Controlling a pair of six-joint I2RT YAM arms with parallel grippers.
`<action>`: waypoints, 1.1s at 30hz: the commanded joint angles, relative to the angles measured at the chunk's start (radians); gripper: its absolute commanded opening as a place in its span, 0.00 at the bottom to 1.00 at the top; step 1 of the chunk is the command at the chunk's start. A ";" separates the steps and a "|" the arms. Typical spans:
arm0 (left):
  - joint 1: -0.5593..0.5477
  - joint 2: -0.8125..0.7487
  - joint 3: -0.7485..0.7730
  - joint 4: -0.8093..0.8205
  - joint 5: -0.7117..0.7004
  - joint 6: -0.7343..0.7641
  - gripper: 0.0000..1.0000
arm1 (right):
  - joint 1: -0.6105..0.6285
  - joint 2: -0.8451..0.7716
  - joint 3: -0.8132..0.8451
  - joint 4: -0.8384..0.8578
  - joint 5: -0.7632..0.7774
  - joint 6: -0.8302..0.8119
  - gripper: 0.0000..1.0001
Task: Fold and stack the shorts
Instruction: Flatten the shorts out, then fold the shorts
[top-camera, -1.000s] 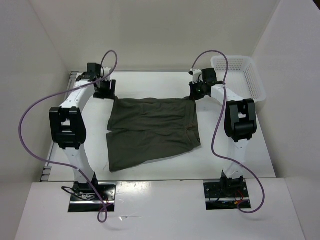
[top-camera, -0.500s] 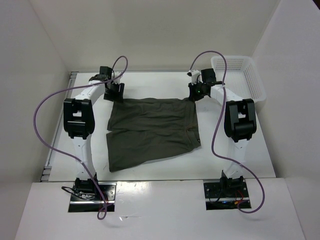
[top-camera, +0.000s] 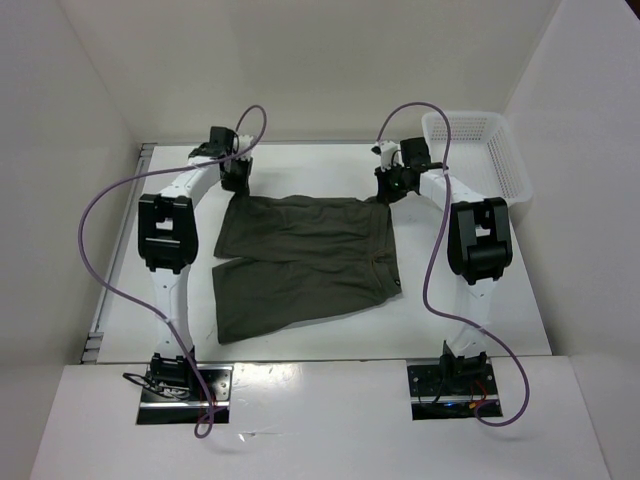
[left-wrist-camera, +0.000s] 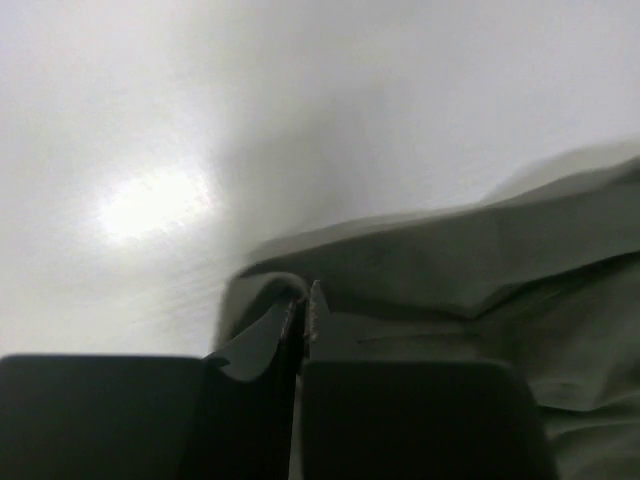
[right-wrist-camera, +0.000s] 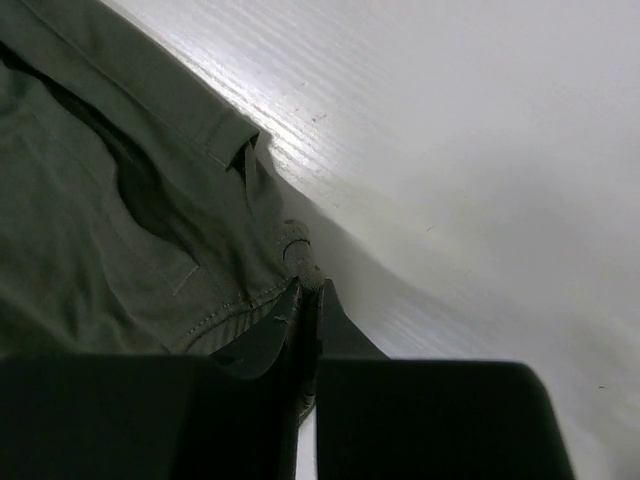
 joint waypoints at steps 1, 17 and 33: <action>0.033 -0.069 0.158 0.050 0.017 0.003 0.00 | 0.015 -0.044 0.100 -0.004 0.010 -0.022 0.00; 0.046 -0.811 -0.701 -0.122 -0.010 0.003 0.00 | 0.056 -0.490 -0.278 -0.274 -0.011 -0.455 0.00; 0.036 -0.971 -0.672 -0.226 -0.027 0.003 0.00 | 0.116 -0.726 -0.443 -0.359 0.038 -0.539 0.00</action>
